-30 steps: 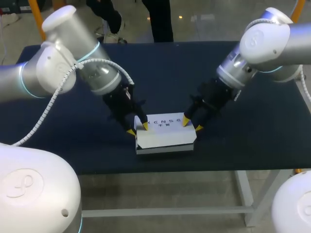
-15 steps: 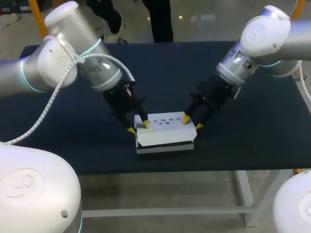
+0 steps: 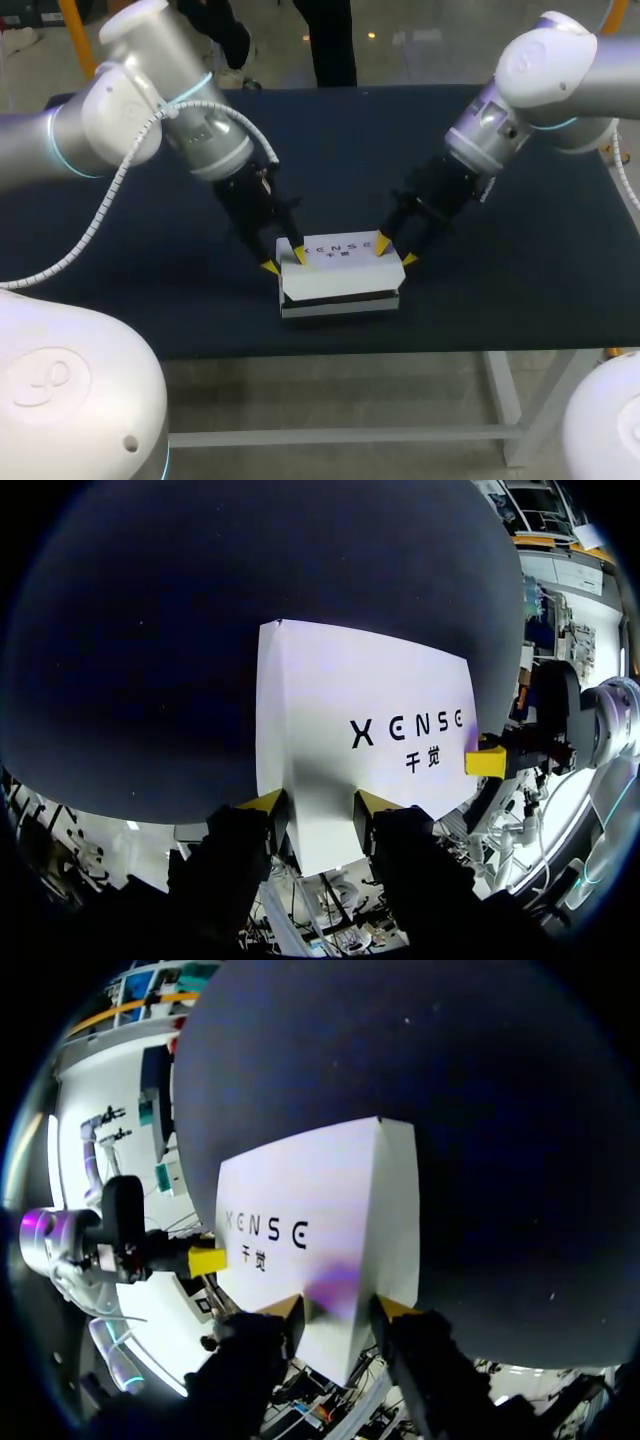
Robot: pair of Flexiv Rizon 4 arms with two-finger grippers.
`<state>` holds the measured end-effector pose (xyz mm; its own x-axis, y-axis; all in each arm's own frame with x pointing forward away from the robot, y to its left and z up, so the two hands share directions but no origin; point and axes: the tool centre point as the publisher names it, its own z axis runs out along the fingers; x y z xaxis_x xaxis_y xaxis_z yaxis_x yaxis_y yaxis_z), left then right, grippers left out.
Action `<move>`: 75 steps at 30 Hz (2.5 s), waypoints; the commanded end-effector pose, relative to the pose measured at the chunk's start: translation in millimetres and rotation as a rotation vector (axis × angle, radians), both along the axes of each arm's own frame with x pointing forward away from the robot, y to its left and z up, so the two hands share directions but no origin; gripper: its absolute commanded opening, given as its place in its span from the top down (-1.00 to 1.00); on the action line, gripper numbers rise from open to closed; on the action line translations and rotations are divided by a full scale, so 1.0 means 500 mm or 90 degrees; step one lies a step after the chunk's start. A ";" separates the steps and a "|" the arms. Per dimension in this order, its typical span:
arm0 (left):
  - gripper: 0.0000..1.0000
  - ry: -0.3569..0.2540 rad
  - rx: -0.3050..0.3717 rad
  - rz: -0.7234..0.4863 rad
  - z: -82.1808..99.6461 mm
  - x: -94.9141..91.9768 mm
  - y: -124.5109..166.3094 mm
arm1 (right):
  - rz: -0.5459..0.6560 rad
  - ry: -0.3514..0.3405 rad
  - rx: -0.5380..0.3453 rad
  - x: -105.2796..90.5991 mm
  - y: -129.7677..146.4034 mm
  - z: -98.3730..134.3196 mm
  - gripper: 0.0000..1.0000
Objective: Assemble the packaging by folding the flat box into shape, placing the metal phone stand inside, and closing the box properly
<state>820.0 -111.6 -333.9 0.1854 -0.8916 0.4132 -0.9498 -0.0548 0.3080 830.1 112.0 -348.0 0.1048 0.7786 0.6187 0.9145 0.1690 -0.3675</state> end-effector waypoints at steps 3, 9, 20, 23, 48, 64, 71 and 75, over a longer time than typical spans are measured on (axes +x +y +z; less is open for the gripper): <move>0.09 0.016 0.001 -0.005 0.002 0.013 -0.012 | 0.013 0.021 0.005 0.010 0.010 0.004 0.04; 0.10 0.031 0.002 -0.003 0.006 0.017 -0.013 | 0.018 0.033 0.010 0.013 0.007 0.006 0.03; 0.13 0.045 0.006 0.002 0.013 0.024 -0.015 | 0.032 0.052 0.019 0.018 0.003 0.010 0.04; 0.12 0.046 0.006 0.003 0.014 0.024 -0.015 | 0.036 0.057 0.021 0.018 0.002 0.011 0.04; 0.12 0.061 0.012 0.003 0.022 0.030 -0.008 | 0.045 0.074 0.011 0.026 -0.007 0.023 0.01; 0.14 0.077 0.015 0.000 0.029 0.044 -0.003 | 0.046 0.083 0.006 0.035 -0.008 0.035 0.01; 0.15 0.089 0.015 -0.003 0.029 0.052 -0.003 | 0.044 0.091 0.008 0.042 -0.006 0.034 0.03; 0.15 0.094 0.015 -0.005 0.030 0.055 -0.003 | 0.044 0.093 0.008 0.043 -0.005 0.034 0.03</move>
